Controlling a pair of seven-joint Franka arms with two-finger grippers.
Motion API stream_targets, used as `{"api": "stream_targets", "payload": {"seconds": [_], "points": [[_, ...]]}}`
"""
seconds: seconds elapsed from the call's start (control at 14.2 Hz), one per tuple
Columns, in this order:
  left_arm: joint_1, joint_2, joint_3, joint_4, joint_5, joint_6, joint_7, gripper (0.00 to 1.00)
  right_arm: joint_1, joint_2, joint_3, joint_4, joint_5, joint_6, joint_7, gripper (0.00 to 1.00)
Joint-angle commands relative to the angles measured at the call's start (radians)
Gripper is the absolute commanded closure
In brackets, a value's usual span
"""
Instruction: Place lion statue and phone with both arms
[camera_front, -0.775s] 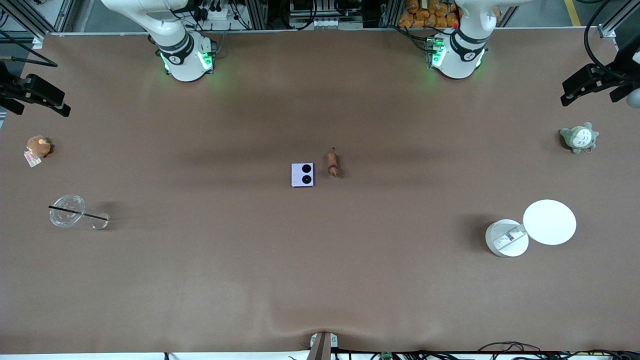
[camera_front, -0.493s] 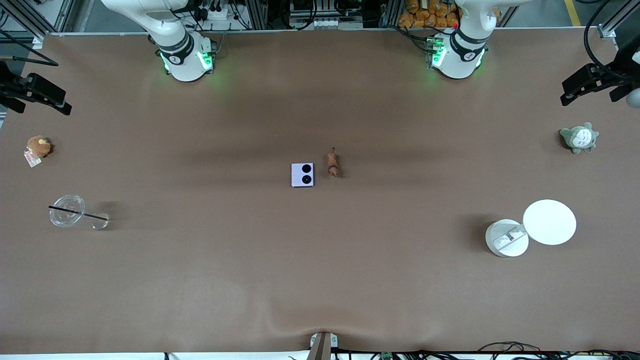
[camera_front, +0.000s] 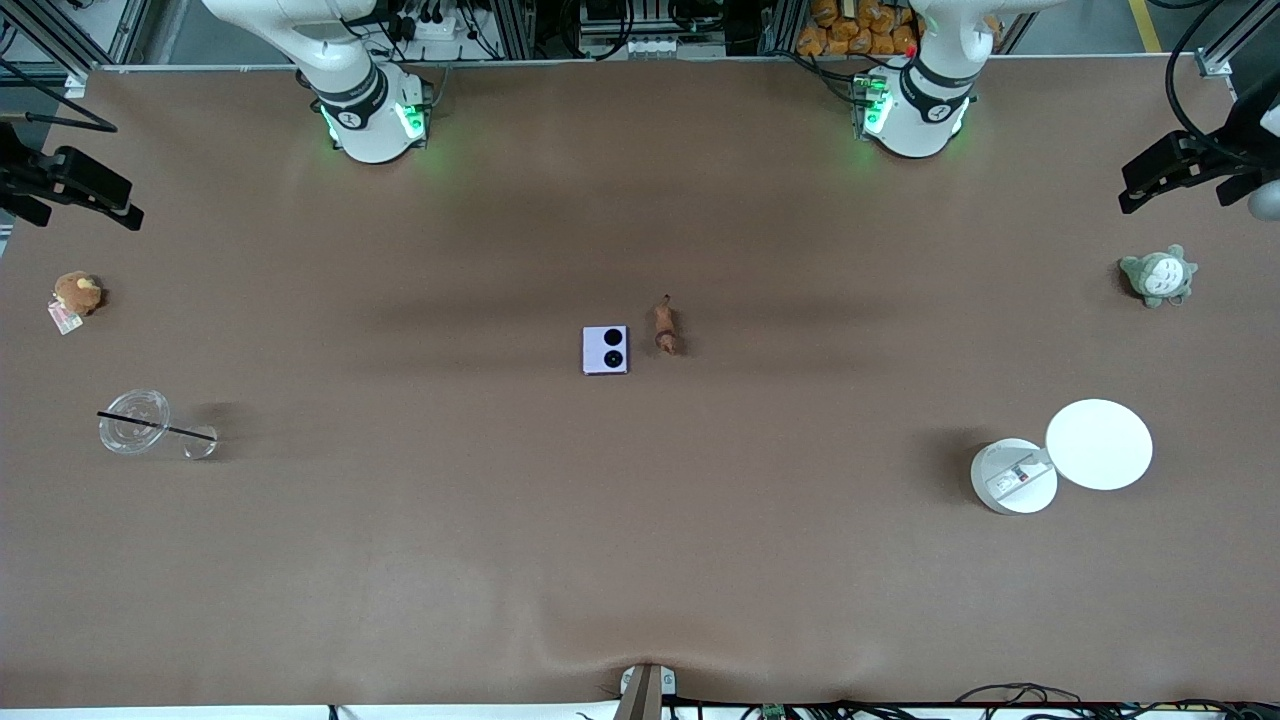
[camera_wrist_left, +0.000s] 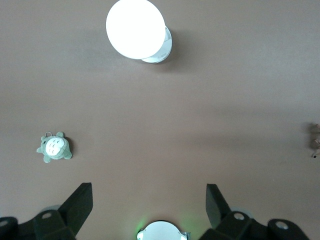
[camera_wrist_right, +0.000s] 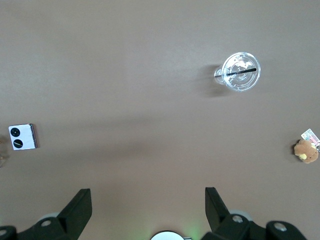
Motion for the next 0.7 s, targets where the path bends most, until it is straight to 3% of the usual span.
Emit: {"api": "stream_targets", "payload": {"seconds": [0.0,0.35,0.63], "points": [[0.005,0.008,-0.003,0.022,-0.017,-0.026,0.009,0.0,0.002,0.012,0.002,0.017,-0.002,-0.009,-0.011,0.0],[-0.007,0.008,-0.015,0.013,-0.017,-0.06,-0.008,0.0,0.0,0.014,0.002,0.017,-0.002,-0.012,-0.011,0.0],[-0.007,0.045,-0.07,0.011,-0.049,-0.053,-0.082,0.0,0.0,0.014,0.002,0.017,-0.002,-0.015,-0.011,0.0]]}}
